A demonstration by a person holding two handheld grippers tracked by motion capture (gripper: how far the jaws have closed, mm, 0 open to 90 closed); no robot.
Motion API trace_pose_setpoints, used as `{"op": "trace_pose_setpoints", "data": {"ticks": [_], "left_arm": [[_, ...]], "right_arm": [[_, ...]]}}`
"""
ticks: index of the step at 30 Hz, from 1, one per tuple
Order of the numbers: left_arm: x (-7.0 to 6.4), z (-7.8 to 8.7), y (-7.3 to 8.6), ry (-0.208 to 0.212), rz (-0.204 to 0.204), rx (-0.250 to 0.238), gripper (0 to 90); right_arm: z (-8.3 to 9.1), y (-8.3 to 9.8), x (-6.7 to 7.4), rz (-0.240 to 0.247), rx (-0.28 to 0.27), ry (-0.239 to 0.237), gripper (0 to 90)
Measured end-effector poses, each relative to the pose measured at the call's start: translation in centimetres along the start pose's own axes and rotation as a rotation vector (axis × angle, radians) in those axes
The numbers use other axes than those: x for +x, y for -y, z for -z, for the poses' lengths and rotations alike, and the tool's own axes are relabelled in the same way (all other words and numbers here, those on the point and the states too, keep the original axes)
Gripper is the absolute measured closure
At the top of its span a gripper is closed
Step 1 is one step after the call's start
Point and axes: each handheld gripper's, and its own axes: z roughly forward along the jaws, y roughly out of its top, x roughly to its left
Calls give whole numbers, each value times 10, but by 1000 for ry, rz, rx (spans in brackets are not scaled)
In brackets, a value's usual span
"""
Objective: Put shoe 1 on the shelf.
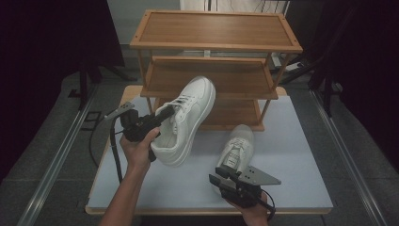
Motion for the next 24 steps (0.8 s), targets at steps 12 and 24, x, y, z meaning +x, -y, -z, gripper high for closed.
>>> {"op": "trace_pose_setpoints", "data": {"ticks": [12,24], "left_arm": [[-4,-16,-10,-22,7,-18,818],[-7,-39,-30,-52,-13,-21,818]], "right_arm": [[-2,1,1,-3,5,-9,623],[-1,0,0,-20,-3,-28,623]]}}
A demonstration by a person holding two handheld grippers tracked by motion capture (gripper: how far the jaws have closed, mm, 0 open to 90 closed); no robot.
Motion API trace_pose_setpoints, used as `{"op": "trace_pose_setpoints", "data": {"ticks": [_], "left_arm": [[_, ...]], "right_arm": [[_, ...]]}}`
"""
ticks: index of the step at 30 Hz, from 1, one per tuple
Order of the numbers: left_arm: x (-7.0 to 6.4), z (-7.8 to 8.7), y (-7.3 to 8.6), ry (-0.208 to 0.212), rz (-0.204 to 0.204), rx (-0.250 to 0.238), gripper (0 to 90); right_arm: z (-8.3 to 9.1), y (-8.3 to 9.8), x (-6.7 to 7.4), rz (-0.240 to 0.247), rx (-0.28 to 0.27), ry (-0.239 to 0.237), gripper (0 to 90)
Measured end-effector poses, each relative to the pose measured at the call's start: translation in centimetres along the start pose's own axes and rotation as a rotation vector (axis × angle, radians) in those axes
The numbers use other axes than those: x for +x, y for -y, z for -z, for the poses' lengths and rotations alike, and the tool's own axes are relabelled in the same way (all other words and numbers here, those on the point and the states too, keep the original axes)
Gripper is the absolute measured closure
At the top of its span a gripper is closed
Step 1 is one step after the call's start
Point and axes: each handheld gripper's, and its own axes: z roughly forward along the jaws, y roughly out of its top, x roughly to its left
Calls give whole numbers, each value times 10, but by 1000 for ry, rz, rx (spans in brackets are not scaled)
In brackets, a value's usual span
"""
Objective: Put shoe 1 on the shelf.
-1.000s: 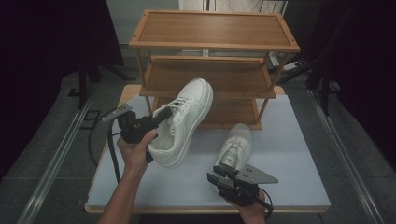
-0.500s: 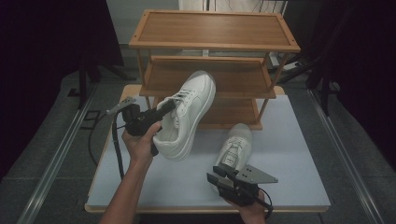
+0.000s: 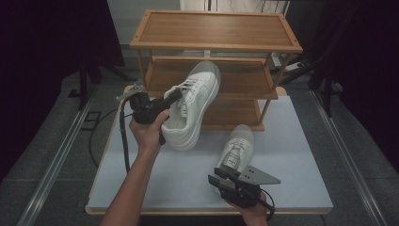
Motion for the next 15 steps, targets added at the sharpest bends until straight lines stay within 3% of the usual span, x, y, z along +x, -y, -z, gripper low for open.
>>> {"op": "trace_pose_setpoints", "data": {"ticks": [15], "left_arm": [[2,-37,-20,-106,-5,-28,818]], "right_arm": [[2,-1,-1,-7,-7,-4,624]]}}
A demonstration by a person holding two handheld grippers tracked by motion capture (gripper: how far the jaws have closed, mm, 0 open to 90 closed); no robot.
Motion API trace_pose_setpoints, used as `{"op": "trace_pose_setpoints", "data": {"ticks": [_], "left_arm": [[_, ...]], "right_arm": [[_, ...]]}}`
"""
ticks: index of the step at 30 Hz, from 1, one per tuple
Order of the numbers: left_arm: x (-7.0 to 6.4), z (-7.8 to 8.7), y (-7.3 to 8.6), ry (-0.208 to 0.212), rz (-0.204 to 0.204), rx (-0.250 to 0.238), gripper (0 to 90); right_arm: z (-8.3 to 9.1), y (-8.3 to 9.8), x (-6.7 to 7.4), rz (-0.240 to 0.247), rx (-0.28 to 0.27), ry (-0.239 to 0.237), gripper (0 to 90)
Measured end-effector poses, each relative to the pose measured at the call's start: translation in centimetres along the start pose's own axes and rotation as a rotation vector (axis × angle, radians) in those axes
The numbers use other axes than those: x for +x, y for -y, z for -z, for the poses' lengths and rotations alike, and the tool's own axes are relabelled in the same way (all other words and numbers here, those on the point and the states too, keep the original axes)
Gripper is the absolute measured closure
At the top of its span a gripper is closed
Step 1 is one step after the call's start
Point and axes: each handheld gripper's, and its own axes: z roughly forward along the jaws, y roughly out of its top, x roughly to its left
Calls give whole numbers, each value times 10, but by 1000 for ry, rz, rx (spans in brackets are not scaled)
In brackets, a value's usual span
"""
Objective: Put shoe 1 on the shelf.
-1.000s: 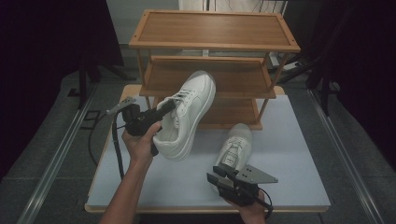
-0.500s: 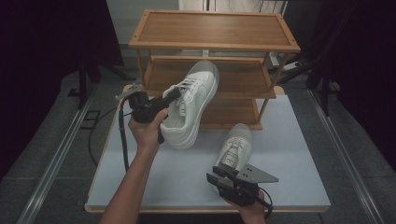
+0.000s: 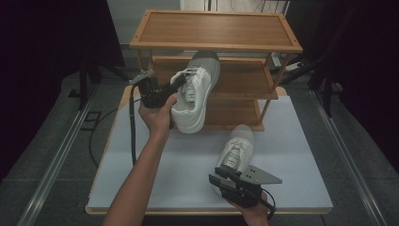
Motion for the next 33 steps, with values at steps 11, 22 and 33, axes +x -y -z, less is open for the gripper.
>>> {"op": "trace_pose_setpoints", "data": {"ticks": [11,22,33], "left_arm": [[13,-22,-7,-102,12,-32,814],[20,-39,-6,-181,7,-35,805],[23,-45,-5,-159,27,-12,736]], "right_arm": [[-2,2,0,3,11,-2,623],[-4,4,0,3,17,-2,624],[-4,4,3,6,18,0,624]]}}
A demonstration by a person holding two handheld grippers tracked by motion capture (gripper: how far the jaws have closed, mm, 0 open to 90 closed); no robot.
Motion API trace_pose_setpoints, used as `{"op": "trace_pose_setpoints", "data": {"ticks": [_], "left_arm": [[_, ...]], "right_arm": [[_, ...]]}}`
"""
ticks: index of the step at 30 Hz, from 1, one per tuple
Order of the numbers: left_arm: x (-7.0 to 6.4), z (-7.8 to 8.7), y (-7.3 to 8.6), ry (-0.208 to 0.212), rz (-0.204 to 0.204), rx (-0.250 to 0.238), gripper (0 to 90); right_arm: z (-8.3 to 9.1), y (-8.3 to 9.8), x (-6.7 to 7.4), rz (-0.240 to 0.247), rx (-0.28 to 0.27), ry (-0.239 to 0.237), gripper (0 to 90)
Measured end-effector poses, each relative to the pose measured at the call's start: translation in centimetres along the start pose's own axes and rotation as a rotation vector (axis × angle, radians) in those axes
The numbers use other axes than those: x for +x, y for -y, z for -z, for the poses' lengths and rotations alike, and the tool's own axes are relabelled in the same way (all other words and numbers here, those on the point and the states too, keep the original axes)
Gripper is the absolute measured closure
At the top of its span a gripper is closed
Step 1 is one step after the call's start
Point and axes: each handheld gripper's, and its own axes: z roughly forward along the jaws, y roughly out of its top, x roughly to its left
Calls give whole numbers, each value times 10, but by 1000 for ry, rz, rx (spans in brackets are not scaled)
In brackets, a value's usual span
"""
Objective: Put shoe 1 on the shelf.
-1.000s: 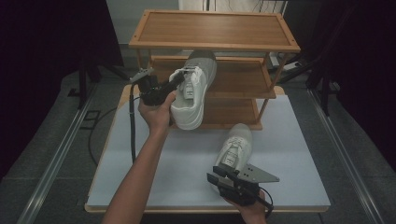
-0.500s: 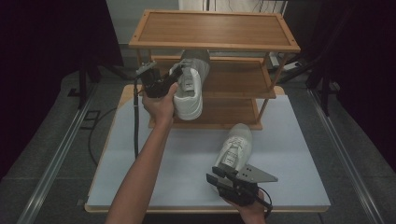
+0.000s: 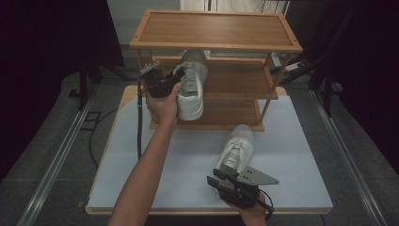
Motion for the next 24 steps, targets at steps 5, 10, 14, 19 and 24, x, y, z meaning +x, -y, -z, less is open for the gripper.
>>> {"op": "trace_pose_setpoints", "data": {"ticks": [5,10,14,19,24], "left_arm": [[0,-1,0,74,24,-37,604],[-7,8,-9,115,16,-81,591],[-11,14,-9,122,2,-74,586],[-11,31,-8,133,-21,-75,649],[-13,49,-5,151,-66,-74,748]], "right_arm": [[1,0,0,2,-2,2,623],[1,0,0,2,-1,3,622],[0,0,1,2,2,-2,621],[0,0,3,7,0,-3,621],[0,0,4,14,-2,-1,620]]}}
